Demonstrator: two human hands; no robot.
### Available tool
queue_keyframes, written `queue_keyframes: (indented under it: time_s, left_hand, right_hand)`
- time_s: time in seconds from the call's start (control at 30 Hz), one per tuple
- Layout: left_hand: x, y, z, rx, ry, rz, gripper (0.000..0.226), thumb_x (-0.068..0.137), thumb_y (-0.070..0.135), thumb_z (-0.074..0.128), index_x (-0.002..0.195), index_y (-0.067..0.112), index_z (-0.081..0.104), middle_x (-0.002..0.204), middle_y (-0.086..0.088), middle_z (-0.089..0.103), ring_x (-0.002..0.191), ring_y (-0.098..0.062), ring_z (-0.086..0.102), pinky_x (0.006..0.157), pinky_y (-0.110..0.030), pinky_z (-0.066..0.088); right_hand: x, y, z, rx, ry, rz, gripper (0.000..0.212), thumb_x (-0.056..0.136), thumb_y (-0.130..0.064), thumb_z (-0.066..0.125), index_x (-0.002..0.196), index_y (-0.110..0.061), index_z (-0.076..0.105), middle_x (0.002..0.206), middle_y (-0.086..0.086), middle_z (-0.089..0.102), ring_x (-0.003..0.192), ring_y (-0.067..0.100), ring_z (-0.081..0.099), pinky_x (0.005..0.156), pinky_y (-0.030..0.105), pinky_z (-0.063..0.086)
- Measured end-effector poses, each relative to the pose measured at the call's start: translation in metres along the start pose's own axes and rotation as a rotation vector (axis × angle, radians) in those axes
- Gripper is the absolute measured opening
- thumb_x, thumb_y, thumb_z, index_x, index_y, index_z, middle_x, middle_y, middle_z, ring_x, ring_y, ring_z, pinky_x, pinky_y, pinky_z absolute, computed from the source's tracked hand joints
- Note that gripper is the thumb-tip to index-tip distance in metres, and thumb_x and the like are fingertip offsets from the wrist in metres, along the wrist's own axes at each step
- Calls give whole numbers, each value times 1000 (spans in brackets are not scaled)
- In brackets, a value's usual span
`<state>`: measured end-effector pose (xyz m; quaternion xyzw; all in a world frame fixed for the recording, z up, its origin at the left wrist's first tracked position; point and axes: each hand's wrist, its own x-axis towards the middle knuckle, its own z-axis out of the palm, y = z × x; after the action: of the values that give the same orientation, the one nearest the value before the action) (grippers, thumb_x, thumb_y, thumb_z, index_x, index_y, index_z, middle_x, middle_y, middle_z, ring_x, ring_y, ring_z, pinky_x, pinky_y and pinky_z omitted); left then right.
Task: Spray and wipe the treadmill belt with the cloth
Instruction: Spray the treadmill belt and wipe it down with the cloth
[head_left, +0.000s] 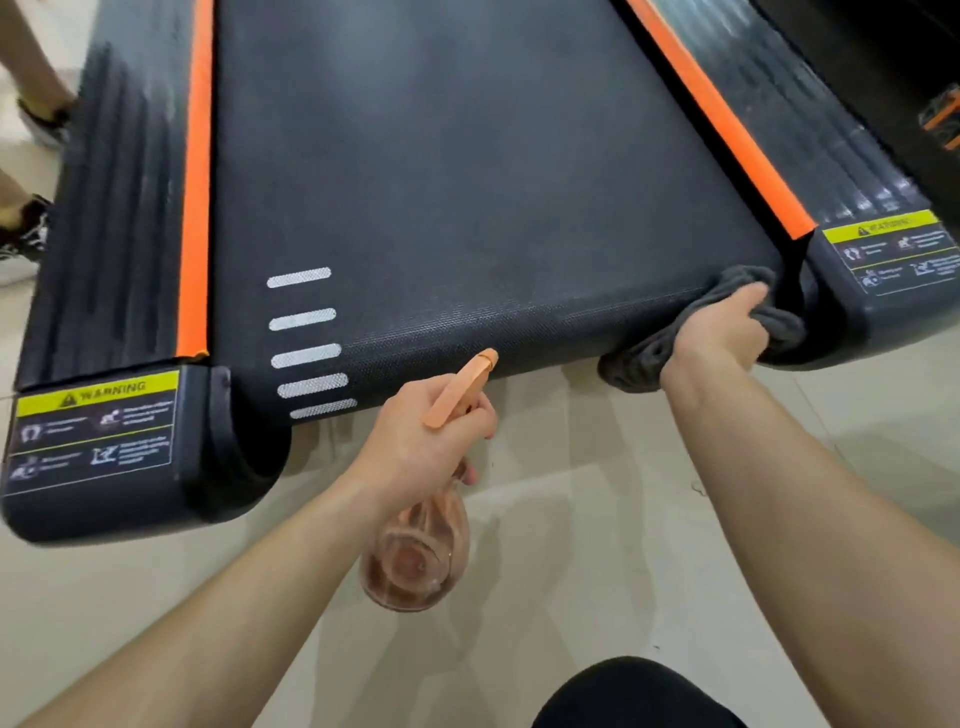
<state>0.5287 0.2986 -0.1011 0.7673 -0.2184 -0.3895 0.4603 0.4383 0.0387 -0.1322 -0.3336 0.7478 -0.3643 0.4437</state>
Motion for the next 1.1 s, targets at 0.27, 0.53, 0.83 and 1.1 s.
queue_keyframes:
  time_s: [0.27,0.53,0.83,1.1]
  left_hand:
    - [-11,3,-40,-81,58,-18,19,78,17,66,81,-2,64,90,-31,62,48,-25,53,56,-33,47]
    - [-23,-15,-53,-21,61,-24,10,81,13,69,87,6,69,81,-16,65,53,-28,62,53,-29,48]
    - [-61,-47,-62,-63,173,-103,14,75,22,66,85,12,70,74,3,61,46,-24,63,52,-35,53]
    - [-80,-68,-80,-95,289,-151,15,72,24,64,81,16,72,89,-17,72,56,-28,64,55,-44,59]
  right_hand:
    - [-154,62,26,-138,-341,-24,63,107,-50,35,134,4,52,134,21,62,121,40,60,96,37,44]
    - [-151,62,35,-22,-323,86,58,105,-51,41,127,-2,60,131,15,65,118,35,61,96,32,45]
    - [-197,78,48,-115,-313,44,68,103,-55,41,143,-1,43,141,15,58,129,36,56,108,40,40]
    - [-262,107,21,-340,-1026,152,45,80,-55,45,93,-14,61,114,16,70,99,39,69,89,57,58]
